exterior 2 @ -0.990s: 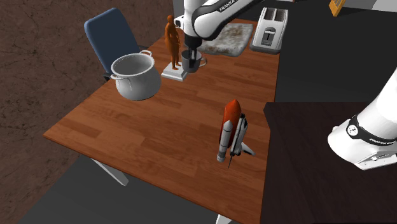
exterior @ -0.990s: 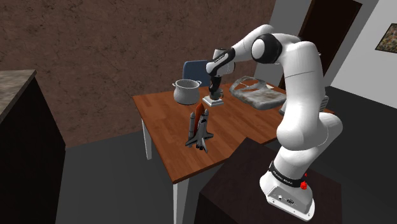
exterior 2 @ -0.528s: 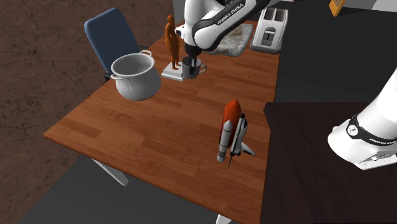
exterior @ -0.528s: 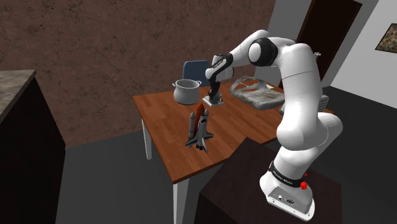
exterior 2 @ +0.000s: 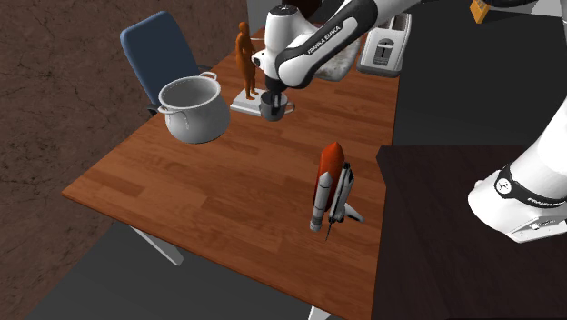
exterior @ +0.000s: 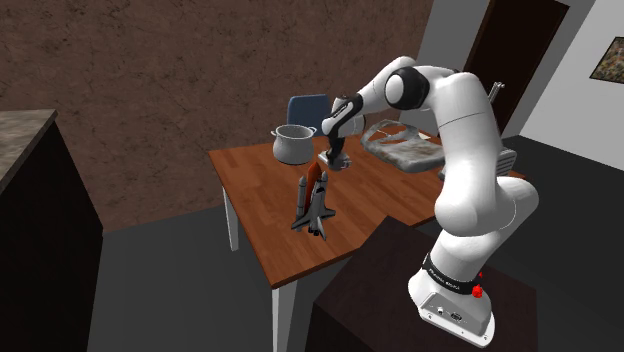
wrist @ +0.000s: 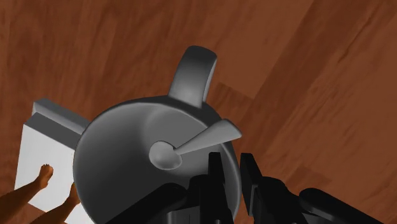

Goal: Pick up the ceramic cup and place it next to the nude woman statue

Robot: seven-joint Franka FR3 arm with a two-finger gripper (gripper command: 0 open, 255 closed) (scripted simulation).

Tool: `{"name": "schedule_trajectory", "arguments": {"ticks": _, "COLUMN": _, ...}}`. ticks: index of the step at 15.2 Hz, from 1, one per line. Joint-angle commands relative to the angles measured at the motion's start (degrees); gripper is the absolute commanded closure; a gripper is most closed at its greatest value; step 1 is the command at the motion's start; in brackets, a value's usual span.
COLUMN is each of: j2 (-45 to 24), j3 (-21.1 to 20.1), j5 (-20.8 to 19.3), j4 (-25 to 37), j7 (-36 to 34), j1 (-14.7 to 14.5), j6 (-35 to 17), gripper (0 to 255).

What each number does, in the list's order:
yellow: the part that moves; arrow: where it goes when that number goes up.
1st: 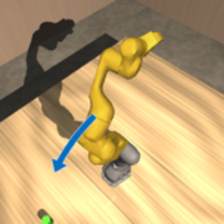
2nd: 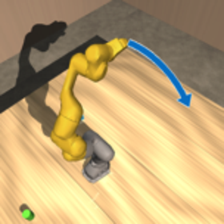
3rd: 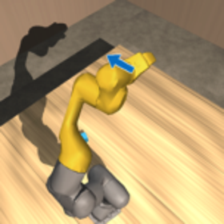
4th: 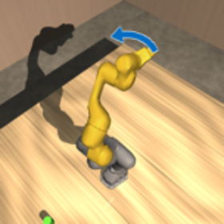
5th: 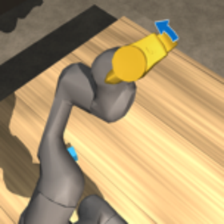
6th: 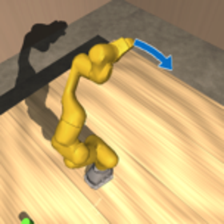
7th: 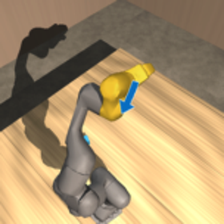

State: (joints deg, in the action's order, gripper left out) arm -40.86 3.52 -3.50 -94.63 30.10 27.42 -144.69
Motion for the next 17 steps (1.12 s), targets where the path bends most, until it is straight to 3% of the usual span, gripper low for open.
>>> {"name": "schedule_trajectory", "arguments": {"ticks": 1, "j2": -1.1, "j3": 0.0, "j5": 0.0, "j4": 0.2, "j7": -0.1, "j1": 0.0, "j6": -0.9, "gripper": 255}}
{"name": "schedule_trajectory", "arguments": {"ticks": 8, "j2": -5.2, "j3": 0.0, "j5": 0.0, "j4": 1.3, "j7": -0.4, "j1": 0.0, "j6": -4.0, "gripper": 255}}
{"name": "schedule_trajectory", "arguments": {"ticks": 16, "j2": -5.2, "j3": 0.0, "j5": 0.0, "j4": 1.3, "j7": -0.4, "j1": 0.0, "j6": -3.9, "gripper": 255}}
{"name": "schedule_trajectory", "arguments": {"ticks": 17, "j2": -5.2, "j3": 0.0, "j5": 0.0, "j4": 1.3, "j7": -0.4, "j1": 0.0, "j6": -3.9, "gripper": 0}}
